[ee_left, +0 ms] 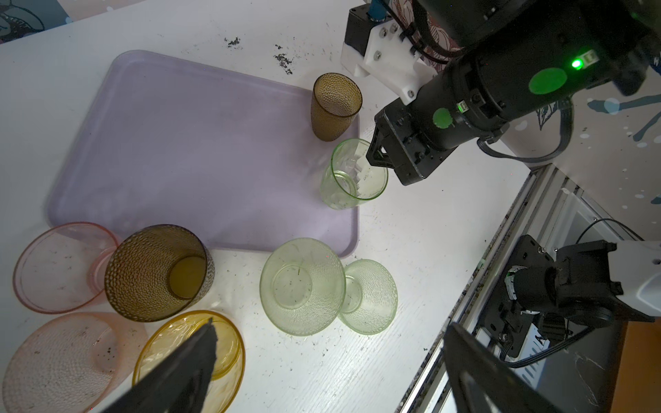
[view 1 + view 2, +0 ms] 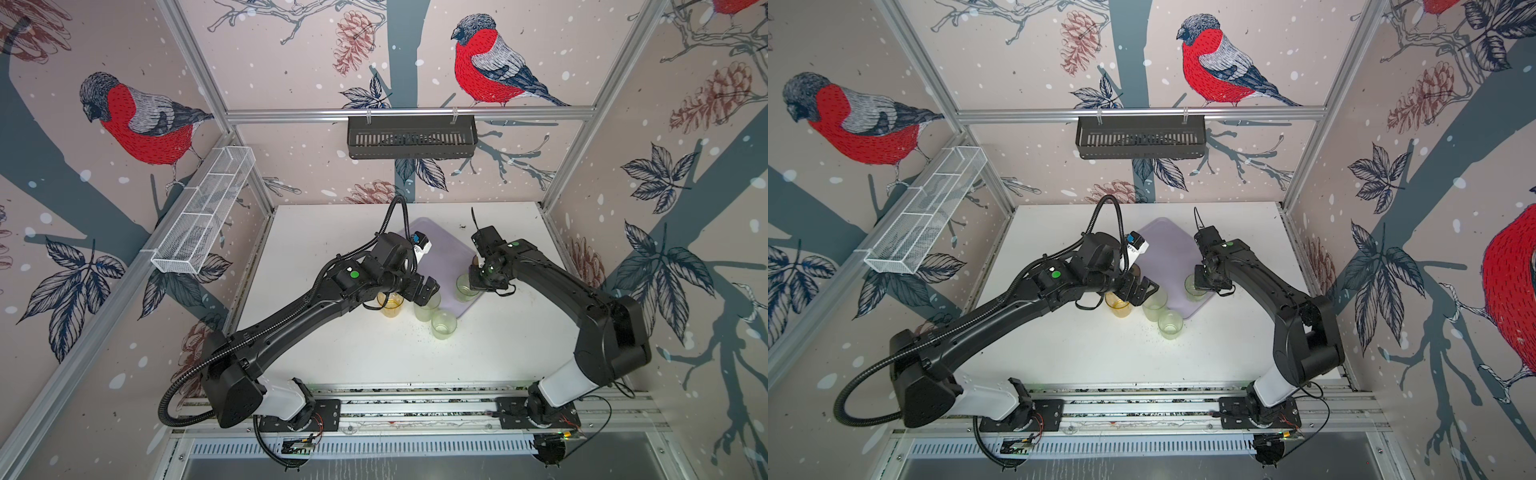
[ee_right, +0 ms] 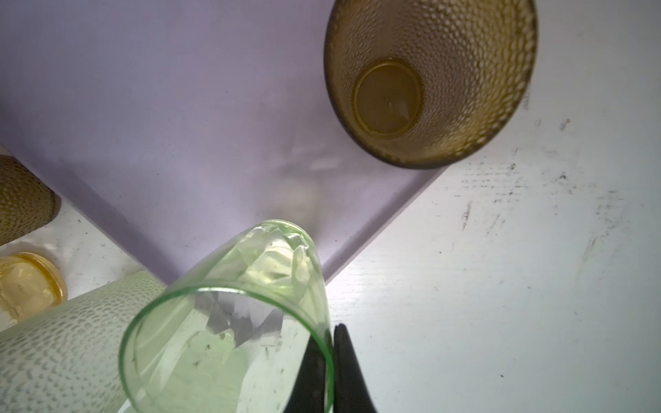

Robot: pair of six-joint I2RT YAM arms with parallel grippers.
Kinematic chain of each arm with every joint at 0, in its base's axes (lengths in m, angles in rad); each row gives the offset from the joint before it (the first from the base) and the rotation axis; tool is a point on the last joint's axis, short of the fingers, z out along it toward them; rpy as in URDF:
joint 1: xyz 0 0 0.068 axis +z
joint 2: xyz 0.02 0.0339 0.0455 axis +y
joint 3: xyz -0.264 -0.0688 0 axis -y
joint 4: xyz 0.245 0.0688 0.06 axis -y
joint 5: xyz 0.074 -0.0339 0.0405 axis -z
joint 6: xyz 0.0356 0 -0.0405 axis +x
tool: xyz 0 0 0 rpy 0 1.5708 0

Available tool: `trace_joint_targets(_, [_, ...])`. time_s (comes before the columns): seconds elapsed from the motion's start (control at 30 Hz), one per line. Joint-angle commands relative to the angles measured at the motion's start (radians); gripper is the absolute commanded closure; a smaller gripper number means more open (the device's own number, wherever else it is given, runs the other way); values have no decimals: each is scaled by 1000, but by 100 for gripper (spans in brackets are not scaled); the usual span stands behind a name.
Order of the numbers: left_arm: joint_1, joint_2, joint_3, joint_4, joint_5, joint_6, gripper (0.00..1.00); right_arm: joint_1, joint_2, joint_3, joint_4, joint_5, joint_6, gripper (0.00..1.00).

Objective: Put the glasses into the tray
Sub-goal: 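Lift the pale green glass and set it on the tray beside the amber glass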

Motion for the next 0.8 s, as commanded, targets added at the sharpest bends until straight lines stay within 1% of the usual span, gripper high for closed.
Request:
trace_joint_targets(0.0, [8,-2,-2,15,16,4,2,6,18,17,15,3,-3,97])
trace_joint_targets(0.77, [37,-2,-6,12,37,21,2,28,83,27,16,31,0,96])
